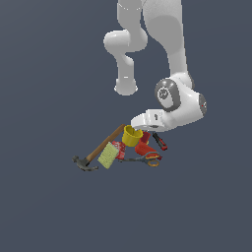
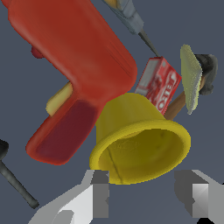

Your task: Pick up a designated object from a clutter of objects.

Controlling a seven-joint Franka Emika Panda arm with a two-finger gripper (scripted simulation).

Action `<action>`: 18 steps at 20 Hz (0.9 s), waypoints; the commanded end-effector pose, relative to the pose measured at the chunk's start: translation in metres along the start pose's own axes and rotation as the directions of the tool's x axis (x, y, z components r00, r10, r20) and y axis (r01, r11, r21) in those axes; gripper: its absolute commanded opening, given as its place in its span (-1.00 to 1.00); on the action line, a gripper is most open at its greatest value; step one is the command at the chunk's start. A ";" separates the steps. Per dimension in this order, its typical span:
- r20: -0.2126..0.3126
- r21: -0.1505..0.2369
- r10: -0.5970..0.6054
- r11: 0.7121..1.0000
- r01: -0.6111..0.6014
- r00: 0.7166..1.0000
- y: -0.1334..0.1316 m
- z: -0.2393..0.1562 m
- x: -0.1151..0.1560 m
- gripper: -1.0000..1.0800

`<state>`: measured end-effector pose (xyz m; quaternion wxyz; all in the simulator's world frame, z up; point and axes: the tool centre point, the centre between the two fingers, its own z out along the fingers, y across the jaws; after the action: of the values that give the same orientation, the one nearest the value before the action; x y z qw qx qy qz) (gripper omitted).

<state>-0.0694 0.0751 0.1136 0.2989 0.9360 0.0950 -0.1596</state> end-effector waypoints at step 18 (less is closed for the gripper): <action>-0.011 -0.153 -0.046 0.987 0.044 0.999 -0.039 0.030 -0.004 0.23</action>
<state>-0.0894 0.0918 0.0747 0.3647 0.9094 0.1305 -0.1513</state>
